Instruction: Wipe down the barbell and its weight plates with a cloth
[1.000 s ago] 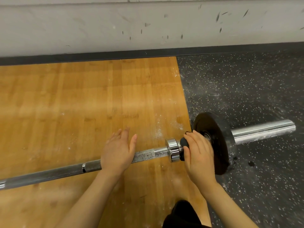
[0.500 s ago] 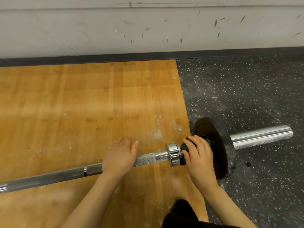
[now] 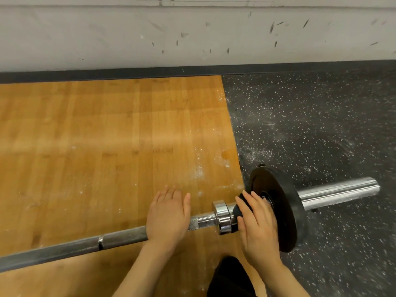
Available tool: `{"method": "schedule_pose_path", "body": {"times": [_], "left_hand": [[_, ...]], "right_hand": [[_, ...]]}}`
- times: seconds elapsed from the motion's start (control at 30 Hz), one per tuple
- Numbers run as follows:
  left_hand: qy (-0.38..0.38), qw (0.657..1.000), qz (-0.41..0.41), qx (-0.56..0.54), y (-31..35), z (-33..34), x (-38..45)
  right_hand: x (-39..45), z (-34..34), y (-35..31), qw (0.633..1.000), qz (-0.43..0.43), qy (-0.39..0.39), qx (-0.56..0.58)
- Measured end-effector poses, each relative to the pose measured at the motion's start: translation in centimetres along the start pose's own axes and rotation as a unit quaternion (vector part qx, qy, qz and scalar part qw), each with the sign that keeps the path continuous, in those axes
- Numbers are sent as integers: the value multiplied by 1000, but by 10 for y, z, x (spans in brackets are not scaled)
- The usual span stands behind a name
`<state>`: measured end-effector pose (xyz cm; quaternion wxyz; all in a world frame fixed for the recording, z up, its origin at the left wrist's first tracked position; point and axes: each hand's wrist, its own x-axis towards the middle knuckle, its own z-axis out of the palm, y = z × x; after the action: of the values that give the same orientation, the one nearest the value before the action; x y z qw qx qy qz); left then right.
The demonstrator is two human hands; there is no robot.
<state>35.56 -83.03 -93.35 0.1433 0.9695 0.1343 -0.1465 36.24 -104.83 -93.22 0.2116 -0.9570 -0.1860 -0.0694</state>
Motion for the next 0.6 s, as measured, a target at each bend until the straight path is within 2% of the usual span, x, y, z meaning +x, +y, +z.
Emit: {"method": "schedule_pose_path", "body": {"times": [0.13, 0.33, 0.47, 0.6], "left_hand": [[10, 1000, 11, -1, 2, 0, -4], [18, 1000, 13, -11, 1, -2, -4], [20, 1000, 12, -14, 0, -3, -2], [26, 1000, 10, -14, 4, -5, -2]], "right_hand": [[14, 2, -6, 1000, -4, 25, -13], [30, 0, 6, 993, -102, 26, -45], [22, 1, 10, 995, -56, 44, -73], [30, 1, -5, 998, -11, 50, -39]]}}
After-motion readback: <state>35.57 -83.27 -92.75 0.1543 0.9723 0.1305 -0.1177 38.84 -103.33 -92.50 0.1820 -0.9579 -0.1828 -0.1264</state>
